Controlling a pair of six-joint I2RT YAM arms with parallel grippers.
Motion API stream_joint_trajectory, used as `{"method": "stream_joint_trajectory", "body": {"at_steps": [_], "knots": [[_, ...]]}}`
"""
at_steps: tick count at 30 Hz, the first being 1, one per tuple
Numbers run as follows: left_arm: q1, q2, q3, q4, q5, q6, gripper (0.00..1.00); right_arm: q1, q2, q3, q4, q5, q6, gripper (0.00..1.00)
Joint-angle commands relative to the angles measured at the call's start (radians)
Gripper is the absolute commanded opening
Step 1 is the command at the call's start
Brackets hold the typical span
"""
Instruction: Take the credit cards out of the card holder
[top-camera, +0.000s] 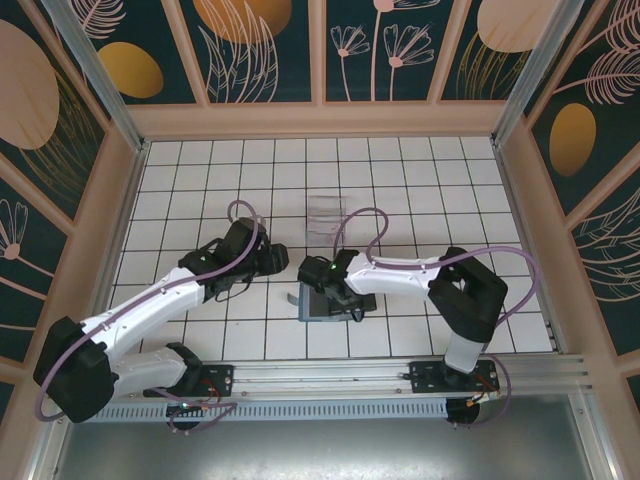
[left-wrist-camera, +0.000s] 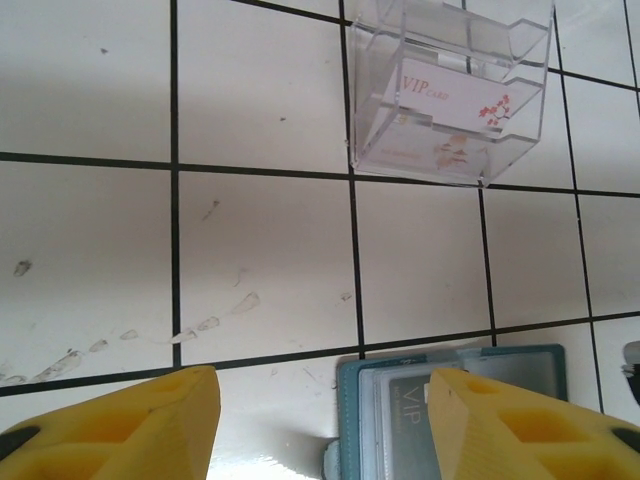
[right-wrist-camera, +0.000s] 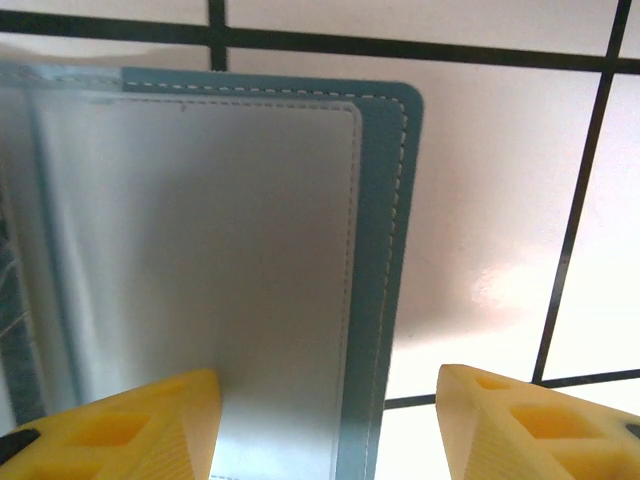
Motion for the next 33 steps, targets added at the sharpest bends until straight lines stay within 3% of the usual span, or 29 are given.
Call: {"method": "stream_joint_trajectory", "body": {"at_steps": [1, 13, 24, 33], "knots": [[0.001, 0.017, 0.03, 0.031, 0.039, 0.013, 0.57, -0.01, -0.026, -0.042, 0.04, 0.015, 0.028, 0.6], [-0.003, 0.145, 0.024, 0.127, 0.255, -0.003, 0.47, -0.016, -0.064, -0.054, 0.029, 0.043, 0.036, 0.6], [-0.051, 0.216, 0.002, 0.198, 0.316, -0.037, 0.36, -0.05, -0.185, -0.004, 0.065, -0.017, 0.004, 0.56], [-0.081, 0.27, -0.027, 0.226, 0.332, -0.055, 0.29, -0.107, -0.249, -0.081, 0.325, -0.238, -0.03, 0.49]]}}
